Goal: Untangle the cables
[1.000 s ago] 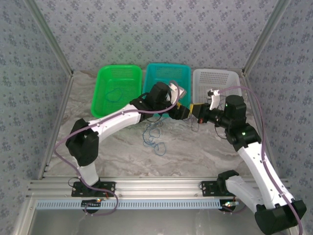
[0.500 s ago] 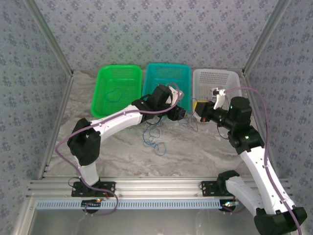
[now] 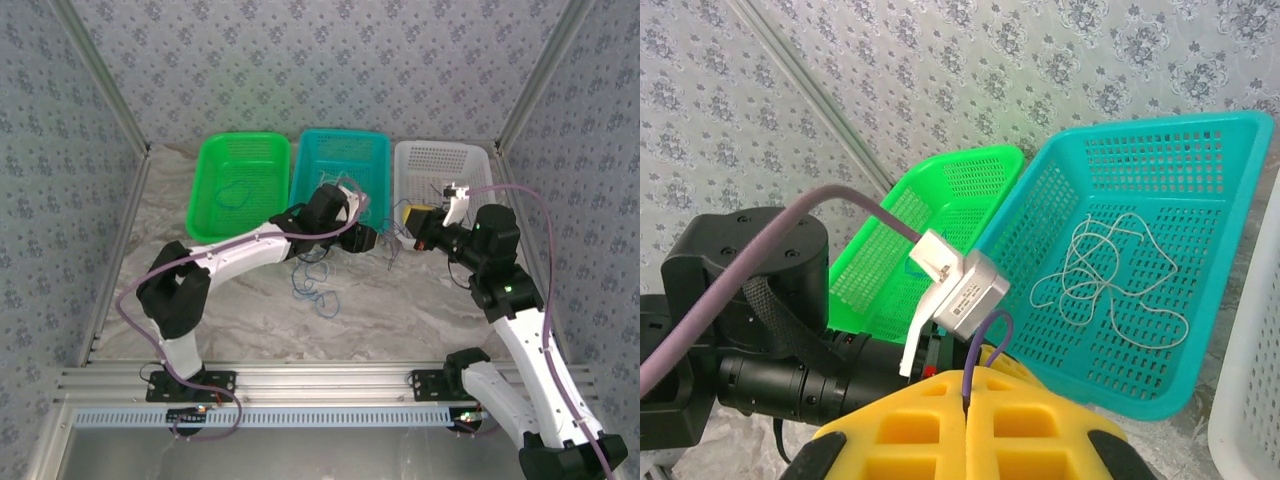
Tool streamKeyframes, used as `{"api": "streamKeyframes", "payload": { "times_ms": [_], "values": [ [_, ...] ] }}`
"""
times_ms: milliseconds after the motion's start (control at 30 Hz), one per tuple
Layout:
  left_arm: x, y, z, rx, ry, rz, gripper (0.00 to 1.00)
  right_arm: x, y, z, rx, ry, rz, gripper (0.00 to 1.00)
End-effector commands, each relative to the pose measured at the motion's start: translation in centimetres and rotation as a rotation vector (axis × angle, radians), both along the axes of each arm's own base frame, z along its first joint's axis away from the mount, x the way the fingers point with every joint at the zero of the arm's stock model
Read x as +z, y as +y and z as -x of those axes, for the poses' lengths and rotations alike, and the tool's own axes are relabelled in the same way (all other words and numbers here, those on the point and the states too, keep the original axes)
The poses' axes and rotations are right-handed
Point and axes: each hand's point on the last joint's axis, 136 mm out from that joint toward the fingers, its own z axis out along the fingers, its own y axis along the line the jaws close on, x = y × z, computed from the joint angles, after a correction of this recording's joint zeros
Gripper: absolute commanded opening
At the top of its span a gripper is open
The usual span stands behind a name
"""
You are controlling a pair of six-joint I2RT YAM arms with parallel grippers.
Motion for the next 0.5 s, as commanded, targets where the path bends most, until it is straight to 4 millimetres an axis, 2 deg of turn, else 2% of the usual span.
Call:
{"api": "streamKeyframes", "payload": {
  "times_ms": [0, 267, 467],
  "values": [
    [2.8, 0.1, -0.1, 0.022, -0.046, 0.096, 0.58, 0.5, -0.5, 0.0, -0.025, -0.014, -0.012, 0.0],
    [4.1, 0.7, 1.1, -0.02, -0.109, 0.173, 0.71, 0.8, -0.5, -0.2, -0.016, -0.01, -0.033, 0.0],
    [5.1, 0.2, 1.6, -0.089, -0.216, 0.189, 0.78, 1.0, 0.1, -0.1, 0.023, 0.001, -0.056, 0.0]
  ]
}}
